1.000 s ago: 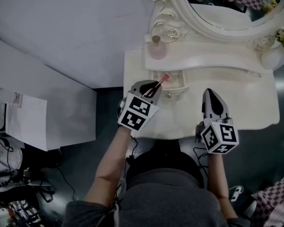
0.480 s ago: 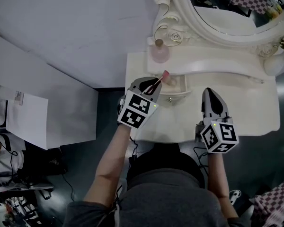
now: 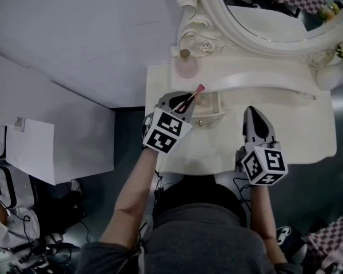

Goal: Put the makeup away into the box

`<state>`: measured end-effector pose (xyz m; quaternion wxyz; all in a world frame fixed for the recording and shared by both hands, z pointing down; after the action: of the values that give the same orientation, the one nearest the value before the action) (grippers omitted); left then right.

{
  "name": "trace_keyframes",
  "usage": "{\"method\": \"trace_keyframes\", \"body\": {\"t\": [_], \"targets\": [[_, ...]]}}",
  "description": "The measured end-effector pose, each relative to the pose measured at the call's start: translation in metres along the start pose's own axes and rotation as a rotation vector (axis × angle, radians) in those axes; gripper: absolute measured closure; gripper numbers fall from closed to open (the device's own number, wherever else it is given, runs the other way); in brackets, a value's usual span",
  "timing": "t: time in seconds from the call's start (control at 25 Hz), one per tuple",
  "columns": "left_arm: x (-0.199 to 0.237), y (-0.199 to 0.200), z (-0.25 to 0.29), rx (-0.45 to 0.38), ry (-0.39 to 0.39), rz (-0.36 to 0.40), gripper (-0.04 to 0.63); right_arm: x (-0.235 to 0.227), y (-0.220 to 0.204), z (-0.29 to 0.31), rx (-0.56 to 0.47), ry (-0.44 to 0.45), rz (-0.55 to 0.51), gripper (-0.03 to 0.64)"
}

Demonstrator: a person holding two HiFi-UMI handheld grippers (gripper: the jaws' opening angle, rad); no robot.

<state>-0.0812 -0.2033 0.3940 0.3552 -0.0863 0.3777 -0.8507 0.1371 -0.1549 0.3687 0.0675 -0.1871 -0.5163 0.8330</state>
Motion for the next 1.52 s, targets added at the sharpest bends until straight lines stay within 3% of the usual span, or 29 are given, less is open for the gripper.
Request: {"method": "trace_keyframes", "body": {"t": [0.92, 1.52], "targets": [[-0.021, -0.002, 0.046, 0.107, -0.085, 0.095, 0.548, -0.028, -0.004, -0.003, 0.019, -0.054, 0.039, 0.612], [-0.023, -0.008, 0.058, 0.171, -0.069, 0.141, 0.548, -0.031, -0.006, 0.000, 0.027, -0.056, 0.046, 0.612]]}}
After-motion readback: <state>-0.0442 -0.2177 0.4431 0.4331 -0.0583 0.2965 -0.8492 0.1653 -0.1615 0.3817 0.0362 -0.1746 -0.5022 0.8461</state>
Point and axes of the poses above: the fingertips, and each gripper's own axes: z forward along the fingers, x to its left, y out of its top, the point moved 7 cm from there along -z, backward along the fingers, and after that the axes turned 12 degrees about x, right-handed, at the moved point
